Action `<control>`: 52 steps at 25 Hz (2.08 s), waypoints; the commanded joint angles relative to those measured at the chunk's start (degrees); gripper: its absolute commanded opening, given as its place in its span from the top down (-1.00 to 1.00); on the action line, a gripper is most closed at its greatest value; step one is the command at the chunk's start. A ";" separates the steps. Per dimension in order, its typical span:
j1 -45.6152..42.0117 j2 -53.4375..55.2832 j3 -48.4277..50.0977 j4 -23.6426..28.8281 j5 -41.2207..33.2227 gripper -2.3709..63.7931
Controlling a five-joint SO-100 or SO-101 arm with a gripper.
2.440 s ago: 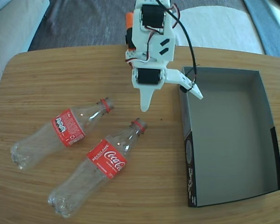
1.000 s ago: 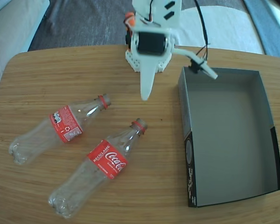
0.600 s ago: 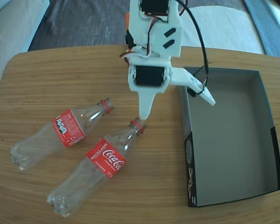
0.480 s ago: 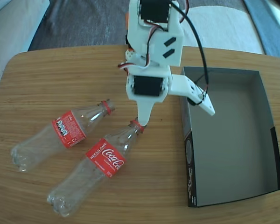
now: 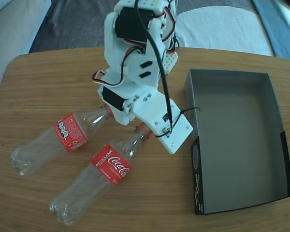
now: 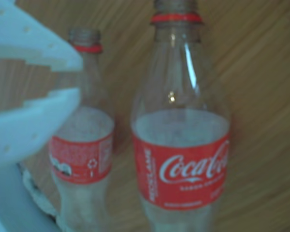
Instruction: Grasp the bottles and put them in the box.
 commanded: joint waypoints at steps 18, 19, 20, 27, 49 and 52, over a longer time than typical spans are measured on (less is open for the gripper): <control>2.90 -0.26 -2.72 0.35 -23.99 0.92; 2.90 -0.26 -2.72 0.35 -26.02 0.92; 2.90 -0.26 -2.72 0.35 -28.30 0.92; 2.37 -0.26 -2.64 0.97 -40.34 0.92; -11.16 -0.35 0.79 0.35 -77.61 0.36; -11.07 -0.44 0.88 0.97 -77.17 0.14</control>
